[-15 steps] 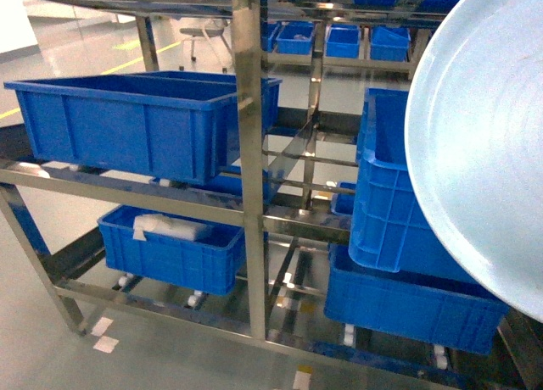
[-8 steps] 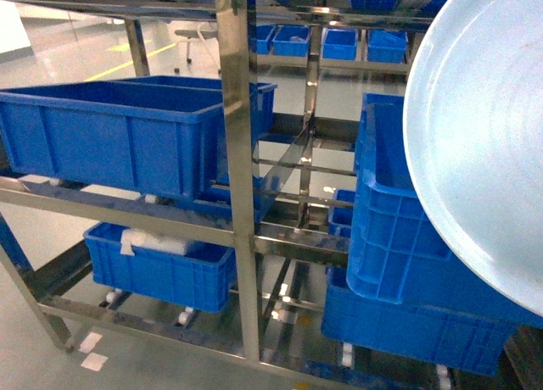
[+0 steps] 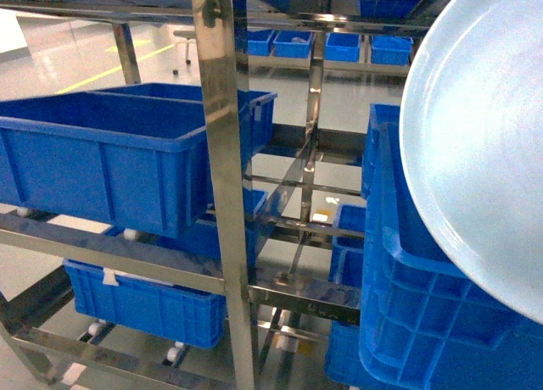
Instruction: Place blue tray on left shelf second layer neatly
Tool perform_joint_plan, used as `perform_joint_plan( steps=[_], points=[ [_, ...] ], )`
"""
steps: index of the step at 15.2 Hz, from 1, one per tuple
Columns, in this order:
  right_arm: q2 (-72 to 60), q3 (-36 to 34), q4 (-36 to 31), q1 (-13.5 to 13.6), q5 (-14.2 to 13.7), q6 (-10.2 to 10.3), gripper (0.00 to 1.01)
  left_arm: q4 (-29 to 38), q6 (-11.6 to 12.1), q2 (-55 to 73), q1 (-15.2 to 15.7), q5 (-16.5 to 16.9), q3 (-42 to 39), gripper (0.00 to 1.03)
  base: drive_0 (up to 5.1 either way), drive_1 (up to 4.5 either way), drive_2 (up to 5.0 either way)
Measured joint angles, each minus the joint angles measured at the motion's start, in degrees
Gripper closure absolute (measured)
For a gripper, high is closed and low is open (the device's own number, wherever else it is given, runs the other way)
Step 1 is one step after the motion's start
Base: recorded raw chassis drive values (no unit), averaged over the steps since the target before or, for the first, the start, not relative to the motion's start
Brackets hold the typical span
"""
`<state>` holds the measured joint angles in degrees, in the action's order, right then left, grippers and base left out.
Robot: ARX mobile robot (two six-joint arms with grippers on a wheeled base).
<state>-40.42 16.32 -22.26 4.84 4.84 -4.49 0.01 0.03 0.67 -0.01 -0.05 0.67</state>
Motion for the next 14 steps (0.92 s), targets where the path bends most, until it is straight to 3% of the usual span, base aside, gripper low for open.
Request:
perform_joint_plan(
  steps=[14],
  points=[
    [0.09, 0.00, 0.17, -0.02, -0.02, 0.00, 0.99, -0.28, -0.02, 0.00, -0.02, 0.02, 0.00, 0.05, -0.6, -0.62, -0.6]
  ],
)
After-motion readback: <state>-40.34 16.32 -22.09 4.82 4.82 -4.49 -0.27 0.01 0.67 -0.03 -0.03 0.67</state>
